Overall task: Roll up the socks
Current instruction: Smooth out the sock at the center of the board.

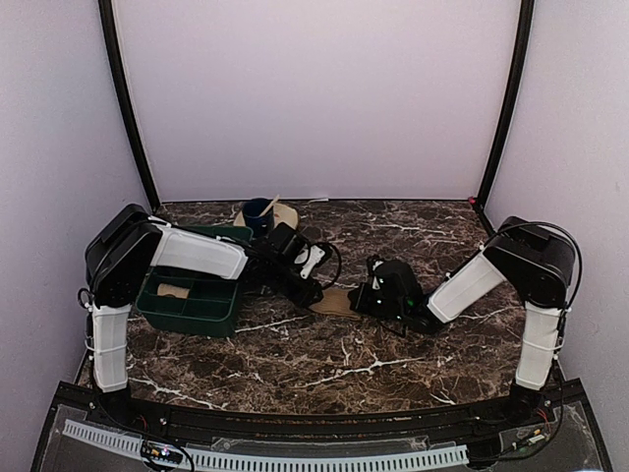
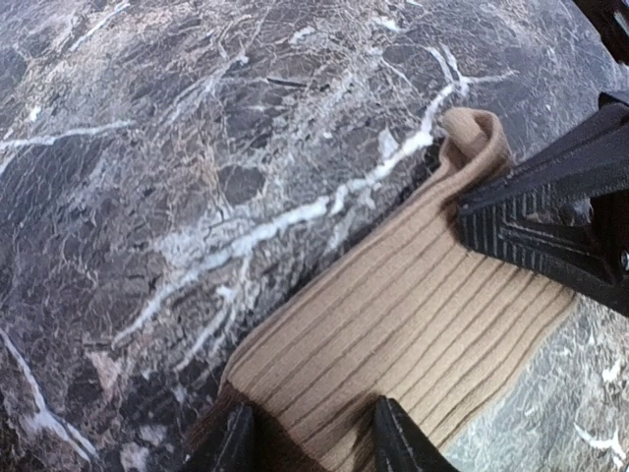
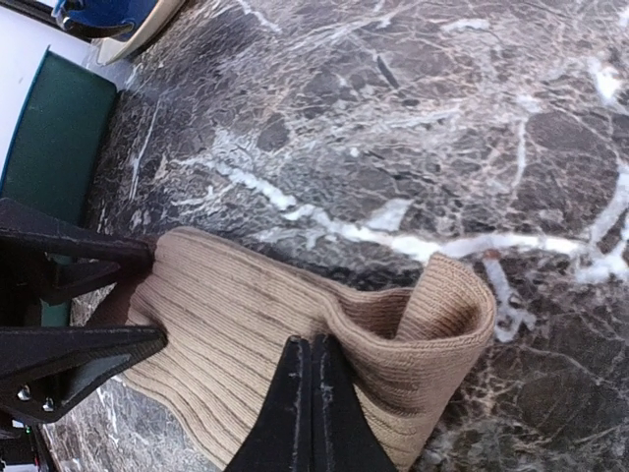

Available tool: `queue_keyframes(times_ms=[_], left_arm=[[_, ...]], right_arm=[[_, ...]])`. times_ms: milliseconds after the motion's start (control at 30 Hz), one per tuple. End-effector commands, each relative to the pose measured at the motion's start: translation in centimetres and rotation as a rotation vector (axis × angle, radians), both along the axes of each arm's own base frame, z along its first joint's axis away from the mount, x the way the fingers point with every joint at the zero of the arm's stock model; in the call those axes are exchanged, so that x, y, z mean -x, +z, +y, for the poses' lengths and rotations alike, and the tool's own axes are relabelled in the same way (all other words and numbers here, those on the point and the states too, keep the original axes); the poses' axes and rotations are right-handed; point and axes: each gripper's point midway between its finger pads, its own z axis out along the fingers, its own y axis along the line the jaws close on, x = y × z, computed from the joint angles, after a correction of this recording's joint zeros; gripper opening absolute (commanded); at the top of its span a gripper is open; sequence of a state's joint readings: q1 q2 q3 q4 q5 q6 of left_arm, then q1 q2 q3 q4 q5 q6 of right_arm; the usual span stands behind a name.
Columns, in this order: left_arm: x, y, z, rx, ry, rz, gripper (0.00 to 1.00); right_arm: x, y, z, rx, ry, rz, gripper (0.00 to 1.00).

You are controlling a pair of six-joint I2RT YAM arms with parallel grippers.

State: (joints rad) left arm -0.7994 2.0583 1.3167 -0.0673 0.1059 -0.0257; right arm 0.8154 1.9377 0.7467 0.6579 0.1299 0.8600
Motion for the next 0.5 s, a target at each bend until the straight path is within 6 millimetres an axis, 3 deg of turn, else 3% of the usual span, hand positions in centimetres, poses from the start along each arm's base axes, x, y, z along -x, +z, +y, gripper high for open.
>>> queue_keyframes(times_ms=[0,267,467], left_arm=[[-1.7,-0.1,0.6,-0.023,0.041,-0.027,0.43],[-1.0,-1.6,1.6,-0.038,0.044,0.009,0.42],[-0.4,-2.3,1.9,-0.042,0.033,0.026,0.41]], right_arm=[[0.1,-1.6,-2.1,0.043,-0.074,0.027,0.00],[0.1,-1.4,-4.2,0.101,-0.146,0.013,0.00],[-0.2,0.0,-4.2,0.091,-0.146,-0.023,0.00]])
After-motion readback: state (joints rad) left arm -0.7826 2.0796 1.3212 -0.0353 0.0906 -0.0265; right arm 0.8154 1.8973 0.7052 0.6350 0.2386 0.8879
